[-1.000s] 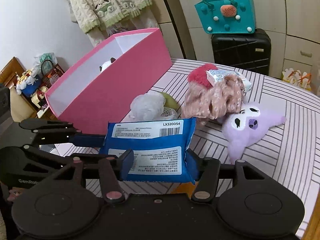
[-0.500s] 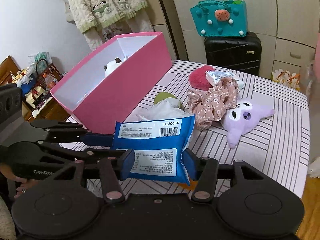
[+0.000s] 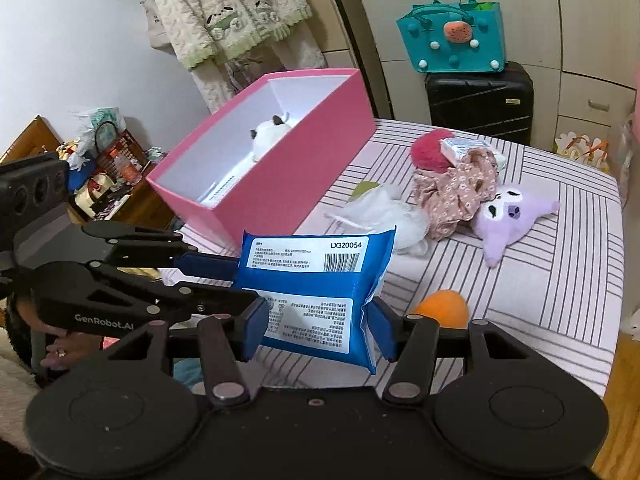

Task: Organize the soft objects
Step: 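Lift the wet-wipes pack with the left tool and carry it to the box, then lower the wet-wipes pack into the box and open the left tool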

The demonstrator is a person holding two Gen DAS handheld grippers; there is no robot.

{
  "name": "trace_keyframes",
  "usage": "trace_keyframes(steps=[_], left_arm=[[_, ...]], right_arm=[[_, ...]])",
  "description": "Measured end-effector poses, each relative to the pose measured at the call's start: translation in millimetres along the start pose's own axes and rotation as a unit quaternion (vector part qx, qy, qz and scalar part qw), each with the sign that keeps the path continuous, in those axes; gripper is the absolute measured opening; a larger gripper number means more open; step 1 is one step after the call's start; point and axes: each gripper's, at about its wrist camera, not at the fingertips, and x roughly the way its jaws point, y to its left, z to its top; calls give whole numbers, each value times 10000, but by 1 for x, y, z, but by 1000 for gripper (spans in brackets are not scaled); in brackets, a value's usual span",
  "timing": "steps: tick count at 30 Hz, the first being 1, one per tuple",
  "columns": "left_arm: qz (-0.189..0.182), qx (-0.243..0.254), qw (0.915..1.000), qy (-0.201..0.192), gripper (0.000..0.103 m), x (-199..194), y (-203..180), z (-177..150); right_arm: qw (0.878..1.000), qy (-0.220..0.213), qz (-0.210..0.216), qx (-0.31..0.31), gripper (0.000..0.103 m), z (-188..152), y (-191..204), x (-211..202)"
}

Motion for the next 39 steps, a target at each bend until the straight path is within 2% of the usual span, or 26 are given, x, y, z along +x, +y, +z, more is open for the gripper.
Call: trace_keyframes(steps=[6,13,17,24,27,33,36,39], left_arm=[[-28,250,9997,41,37,-30,-2,1],[397,657,9963,-385,37,-73,3,8],[742,681,9929,-639,37,-91,18,15],[1032,82,9876,-1176,37,-110,65,28],[1146,-79,9852,-1273,37,-113,84,34],[1686,-272,9772,-1258,37,-104,115,46],[1621,-394,9797,-1109,37,-95,136,52],[1647,-605,9803,-907,37,-78,152,57]], right_arm=[[9995,-38,84,-295,58,1,27,-11],[9962,-368,49,-792,43,23,63,-17],[9938,-451,196,-993,41,45,83,-7],[9902,-658,239,-1209,41,87,111,26],[9897,-612,200,-1275,41,103,115,46],[9903,-473,489,-1210,41,126,112,89],[9905,-560,215,-1241,41,129,113,108],[9911,-435,64,-1256,41,130,115,129]])
